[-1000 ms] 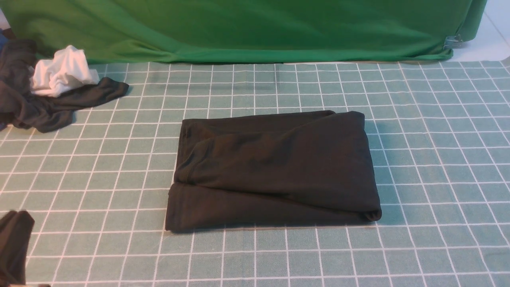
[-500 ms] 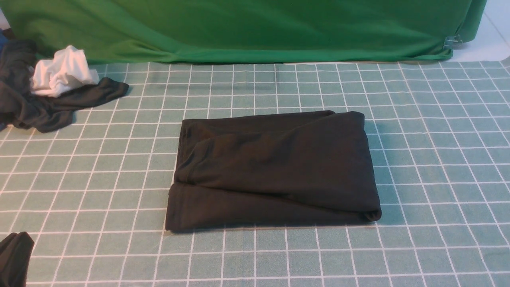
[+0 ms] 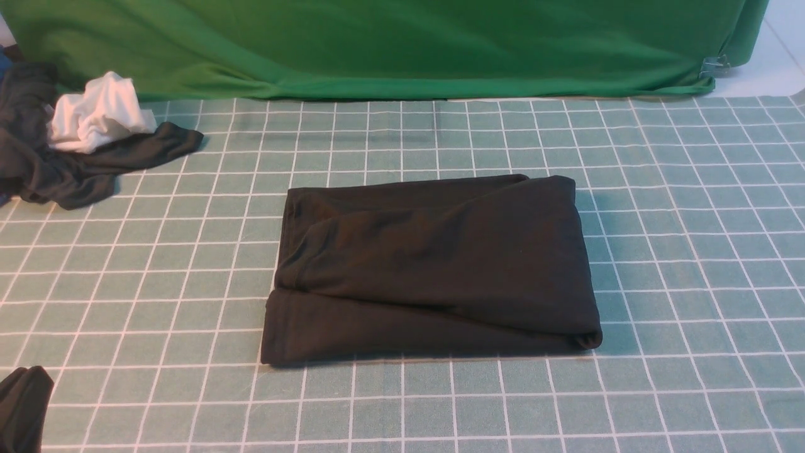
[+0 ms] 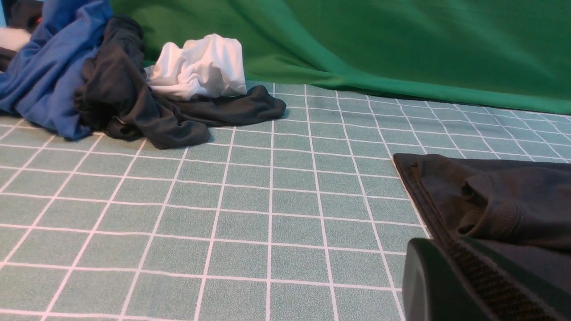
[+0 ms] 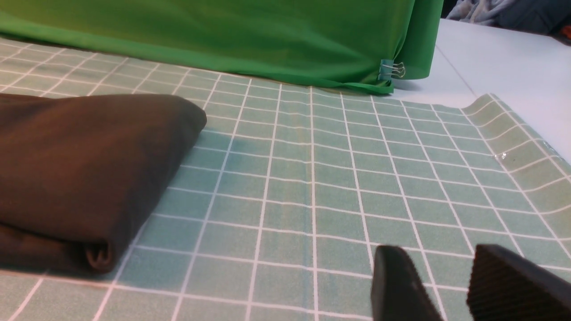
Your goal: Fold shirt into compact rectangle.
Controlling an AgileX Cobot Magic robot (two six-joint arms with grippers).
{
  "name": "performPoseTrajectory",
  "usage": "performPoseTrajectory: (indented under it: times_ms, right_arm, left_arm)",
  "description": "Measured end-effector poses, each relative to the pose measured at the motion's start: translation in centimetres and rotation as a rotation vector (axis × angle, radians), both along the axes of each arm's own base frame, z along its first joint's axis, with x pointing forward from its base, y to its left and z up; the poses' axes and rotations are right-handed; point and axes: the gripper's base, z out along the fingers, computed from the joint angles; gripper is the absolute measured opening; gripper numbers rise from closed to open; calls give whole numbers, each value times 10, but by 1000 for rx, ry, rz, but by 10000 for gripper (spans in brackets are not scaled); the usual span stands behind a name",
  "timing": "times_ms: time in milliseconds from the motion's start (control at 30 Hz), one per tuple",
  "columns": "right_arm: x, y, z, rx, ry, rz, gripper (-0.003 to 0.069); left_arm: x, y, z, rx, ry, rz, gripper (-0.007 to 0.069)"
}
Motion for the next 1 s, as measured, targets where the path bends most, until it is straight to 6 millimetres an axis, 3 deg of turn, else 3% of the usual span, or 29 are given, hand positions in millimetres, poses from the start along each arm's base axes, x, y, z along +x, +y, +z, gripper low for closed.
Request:
performPoseTrajectory:
  times_ms: [1000]
  right_arm:
    - [0, 0, 0, 0, 0, 0, 239]
  left_arm:
    - [0, 0, 0, 13, 1, -2, 13]
